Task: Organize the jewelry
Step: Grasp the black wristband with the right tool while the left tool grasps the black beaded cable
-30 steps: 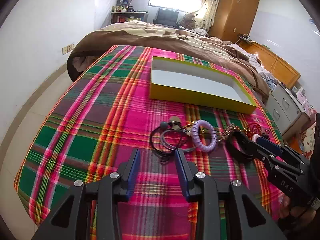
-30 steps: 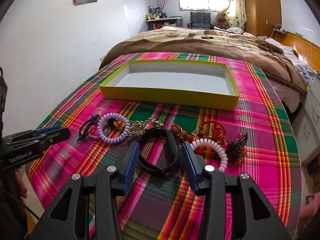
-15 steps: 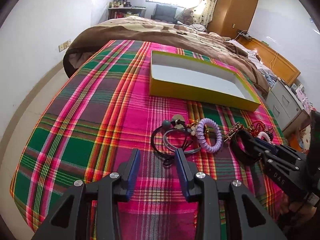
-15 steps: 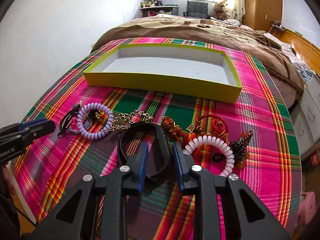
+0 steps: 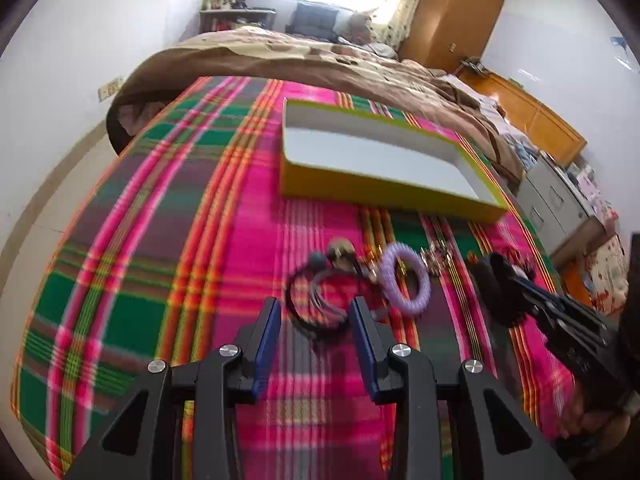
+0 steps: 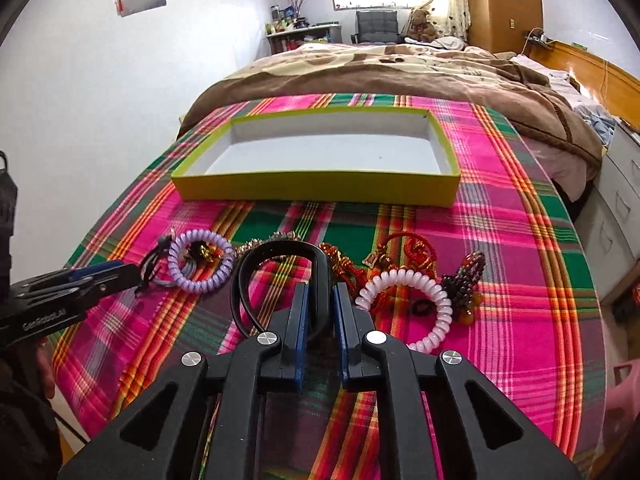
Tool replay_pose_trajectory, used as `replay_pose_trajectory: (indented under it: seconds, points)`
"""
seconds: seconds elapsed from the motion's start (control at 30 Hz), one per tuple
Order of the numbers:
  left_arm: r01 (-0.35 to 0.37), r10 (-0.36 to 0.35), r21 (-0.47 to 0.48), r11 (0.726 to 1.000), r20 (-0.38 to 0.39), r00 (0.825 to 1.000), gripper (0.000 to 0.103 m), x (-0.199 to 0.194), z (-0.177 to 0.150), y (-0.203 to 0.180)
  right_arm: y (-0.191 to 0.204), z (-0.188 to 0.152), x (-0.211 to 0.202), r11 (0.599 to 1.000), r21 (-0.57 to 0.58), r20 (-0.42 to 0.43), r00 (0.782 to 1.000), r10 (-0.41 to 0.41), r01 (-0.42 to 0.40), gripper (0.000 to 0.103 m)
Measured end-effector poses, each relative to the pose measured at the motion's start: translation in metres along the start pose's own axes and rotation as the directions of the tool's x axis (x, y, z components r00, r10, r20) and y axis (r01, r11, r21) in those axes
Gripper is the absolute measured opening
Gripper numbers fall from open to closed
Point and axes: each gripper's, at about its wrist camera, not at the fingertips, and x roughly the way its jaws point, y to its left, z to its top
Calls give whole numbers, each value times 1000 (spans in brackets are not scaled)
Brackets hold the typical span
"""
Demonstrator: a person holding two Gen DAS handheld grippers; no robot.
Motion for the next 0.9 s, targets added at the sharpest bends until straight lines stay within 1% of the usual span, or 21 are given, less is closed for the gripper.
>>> replay_pose_trajectory:
  seconds: [0.07, 0.17, 0.33, 0.47, 0.63, 0.67, 0.7, 0.8, 0.9]
  points:
    - [-9, 9, 6, 1000, 15, 1000, 35, 2, 8, 3, -1, 2, -2, 1000, 5, 8, 1000, 0, -1, 13]
    - [-14, 14, 18, 1000, -21, 1000, 35, 13, 17, 7, -1, 4, -2, 1000, 10, 9, 1000, 7, -7, 13]
    - [-52, 58, 100, 994, -58, 997, 35, 32, 25, 2, -1, 5, 2, 1000, 21, 6, 1000, 17, -17, 13]
    - [-27, 37, 140, 990, -67, 997, 35, 38, 24, -7, -2, 6, 4, 1000, 15, 5, 1000, 25, -25, 13]
    - [-48, 61, 183, 982, -68, 996, 35, 43, 30, -14, -2, 8, 6, 1000, 12, 6, 1000, 26, -26, 13]
    - [-61, 78, 184, 981, -84, 993, 35, 46, 31, -14, -2, 8, 6, 1000, 13, 6, 1000, 26, -26, 13]
    - [-66, 82, 178, 982, -83, 993, 35, 46, 34, -14, -2, 8, 6, 1000, 13, 6, 1000, 26, -26, 13]
    - [-50, 64, 168, 984, -76, 995, 35, 46, 38, -13, -2, 8, 6, 999, 15, 6, 1000, 29, -29, 13]
    - [-58, 74, 181, 982, -83, 994, 35, 51, 38, -16, -2, 8, 6, 999, 16, 6, 1000, 30, -31, 13]
